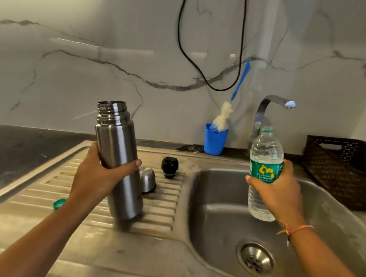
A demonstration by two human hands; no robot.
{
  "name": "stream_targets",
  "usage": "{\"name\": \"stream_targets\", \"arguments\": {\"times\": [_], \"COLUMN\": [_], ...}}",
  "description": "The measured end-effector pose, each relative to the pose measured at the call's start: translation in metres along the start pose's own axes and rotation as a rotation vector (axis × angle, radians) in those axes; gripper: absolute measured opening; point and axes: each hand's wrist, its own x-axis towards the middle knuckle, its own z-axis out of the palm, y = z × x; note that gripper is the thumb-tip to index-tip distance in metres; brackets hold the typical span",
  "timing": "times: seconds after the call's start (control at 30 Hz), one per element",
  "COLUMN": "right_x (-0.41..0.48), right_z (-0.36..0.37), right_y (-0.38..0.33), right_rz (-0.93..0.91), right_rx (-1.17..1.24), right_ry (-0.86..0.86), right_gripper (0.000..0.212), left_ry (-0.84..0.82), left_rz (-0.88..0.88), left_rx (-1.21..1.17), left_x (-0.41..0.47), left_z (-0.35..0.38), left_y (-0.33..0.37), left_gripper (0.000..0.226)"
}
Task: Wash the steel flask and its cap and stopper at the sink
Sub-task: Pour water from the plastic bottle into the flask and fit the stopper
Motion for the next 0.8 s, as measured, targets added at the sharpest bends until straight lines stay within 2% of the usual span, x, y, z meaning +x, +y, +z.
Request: {"name": "stream_targets", "arguments": {"times": [0.1,0.23,0.43,0.6,0.8], "right_x": [0.009,0.015,0.018,0.023,0.027], "right_z": [-0.015,-0.030,-0.039,-0.029,-0.021], "right_y": [0.011,0.022,0.029,0.040,0.049], "right_rz": [0.024,0.034,-0.068,-0.179,-0.205], "right_rx": [-0.066,-0.139,-0.350,-0.549,-0.692], "right_ry": [0.022,0.025,-0.005,-0.055,-0.111], "right_gripper": [0.054,0.057,0.053,0.064,0.073], "left_ry": [-0.066,-0.187,-0.451,-0.615,-0.621], "left_rz": [0.068,0.051,0.003,-0.010,-0.068], "left_rx": [-0.104,-0.200,-0.098,0.048,0.041], "left_x": [-0.016,-0.025,-0.035,-0.038,-0.030], "left_z": [0.031,0.099,0.198,0.228,0.230], "left_y": [0.024,0.043,0.032,0.004,-0.018], "left_gripper": [0.062,0.052,0.066,0.076,0.074]}}
